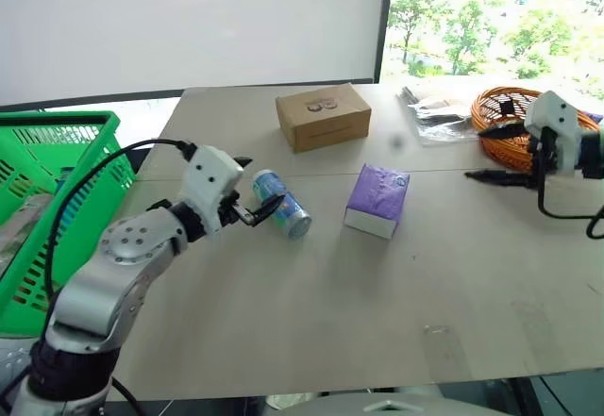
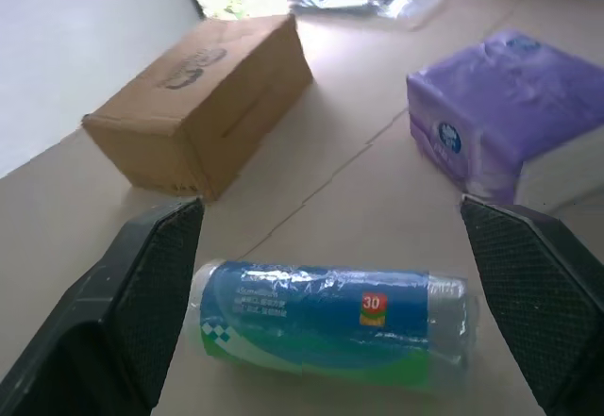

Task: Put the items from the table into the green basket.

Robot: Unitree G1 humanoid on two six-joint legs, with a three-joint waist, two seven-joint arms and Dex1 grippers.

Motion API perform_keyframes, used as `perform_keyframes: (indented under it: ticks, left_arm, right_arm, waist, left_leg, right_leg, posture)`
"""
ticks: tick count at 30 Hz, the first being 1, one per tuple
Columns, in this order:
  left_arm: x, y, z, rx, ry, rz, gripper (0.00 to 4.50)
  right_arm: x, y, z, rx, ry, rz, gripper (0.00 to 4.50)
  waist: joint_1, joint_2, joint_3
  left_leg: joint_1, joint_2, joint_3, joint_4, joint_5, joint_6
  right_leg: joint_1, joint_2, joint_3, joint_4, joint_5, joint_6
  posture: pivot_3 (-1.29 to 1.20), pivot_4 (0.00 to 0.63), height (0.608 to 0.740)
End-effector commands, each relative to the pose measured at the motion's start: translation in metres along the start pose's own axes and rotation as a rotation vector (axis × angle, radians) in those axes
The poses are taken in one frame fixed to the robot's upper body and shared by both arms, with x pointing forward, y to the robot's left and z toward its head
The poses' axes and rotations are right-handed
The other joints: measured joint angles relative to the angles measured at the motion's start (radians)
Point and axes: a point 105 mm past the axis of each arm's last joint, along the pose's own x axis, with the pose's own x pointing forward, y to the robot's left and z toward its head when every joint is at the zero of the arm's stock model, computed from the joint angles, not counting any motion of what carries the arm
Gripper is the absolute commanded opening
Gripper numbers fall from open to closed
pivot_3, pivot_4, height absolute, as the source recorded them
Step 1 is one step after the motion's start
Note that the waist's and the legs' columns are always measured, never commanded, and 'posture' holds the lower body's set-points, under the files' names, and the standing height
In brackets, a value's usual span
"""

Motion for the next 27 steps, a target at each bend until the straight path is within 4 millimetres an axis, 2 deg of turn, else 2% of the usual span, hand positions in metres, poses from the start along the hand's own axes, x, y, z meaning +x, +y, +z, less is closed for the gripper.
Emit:
perform_keyframes:
  ticks: [1, 4, 7, 10, 13, 19, 22, 27]
  left_arm:
    - [0.007, 0.009, -0.002, 0.139, -0.013, -0.168, 4.50]
    - [0.016, 0.033, -0.024, 0.334, 0.087, -0.278, 4.50]
    - [0.020, 0.048, -0.017, 0.372, 0.052, -0.400, 4.50]
    - [0.026, 0.059, -0.020, 0.537, 0.101, -0.492, 4.50]
    - [0.035, 0.055, -0.030, 0.642, 0.165, -0.632, 4.50]
    - [0.064, 0.034, -0.035, 0.826, 0.232, -0.839, 4.50]
    - [0.075, 0.033, -0.040, 0.891, 0.307, -0.853, 4.50]
    - [0.079, 0.036, -0.060, 0.978, 0.473, -0.871, 4.50]
  right_arm:
    - [0.008, 0.033, 0.025, 0.031, -0.082, 0.079, 4.46]
    - [0.021, 0.049, 0.018, 0.041, -0.076, 0.082, 4.46]
    - [0.023, 0.050, 0.015, 0.054, -0.081, 0.030, 4.46]
    - [0.020, 0.056, 0.009, 0.064, -0.070, 0.015, 4.46]
    - [0.020, 0.062, 0.006, 0.074, -0.073, 0.005, 4.46]
    - [0.022, 0.071, 0.000, 0.094, -0.078, -0.023, 4.46]
    - [0.022, 0.075, -0.002, 0.097, -0.076, -0.036, 4.46]
    - [0.022, 0.077, 0.004, 0.082, -0.100, -0.069, 4.46]
  waist:
    - [0.005, 0.002, 0.000]
    - [0.014, 0.000, -0.001]
    - [0.013, 0.000, -0.001]
    - [0.013, -0.003, -0.002]
    - [0.008, -0.003, -0.002]
    - [-0.026, -0.008, -0.002]
    - [-0.053, -0.009, -0.002]
    - [-0.106, -0.010, -0.001]
  left_leg:
    - [-0.001, 0.000, 0.000, 0.000, 0.000, 0.000]
    - [-0.002, -0.001, 0.001, 0.002, 0.000, 0.000]
    - [-0.004, -0.001, 0.005, 0.005, 0.000, 0.000]
    - [-0.008, -0.001, 0.002, 0.011, 0.000, 0.001]
    - [-0.008, -0.005, 0.004, 0.012, -0.001, 0.003]
    - [-0.010, -0.005, 0.005, 0.017, -0.004, 0.008]
    - [-0.010, -0.005, 0.007, 0.017, -0.005, 0.009]
    - [-0.007, -0.002, 0.014, 0.018, -0.006, 0.011]
  right_leg:
    - [-0.001, 0.000, -0.001, -0.001, 0.000, 0.000]
    - [0.000, 0.000, -0.003, -0.001, -0.003, -0.002]
    - [0.000, 0.001, -0.008, -0.001, -0.003, 0.001]
    - [0.000, 0.001, -0.012, -0.002, 0.002, 0.001]
    - [0.000, 0.001, -0.010, -0.002, 0.002, 0.001]
    - [0.001, 0.001, -0.009, -0.002, 0.004, 0.004]
    - [0.001, 0.001, -0.006, -0.003, 0.004, 0.005]
    - [0.001, 0.001, 0.002, -0.002, 0.005, 0.011]
  posture:
    - [0.24, 0.000, 0.740]
    - [0.20, 0.000, 0.740]
    - [0.17, 0.000, 0.740]
    - [0.14, 0.000, 0.740]
    - [0.11, 0.000, 0.740]
    - [0.02, 0.000, 0.740]
    - [-0.01, 0.000, 0.740]
    - [-0.05, 0.000, 0.740]
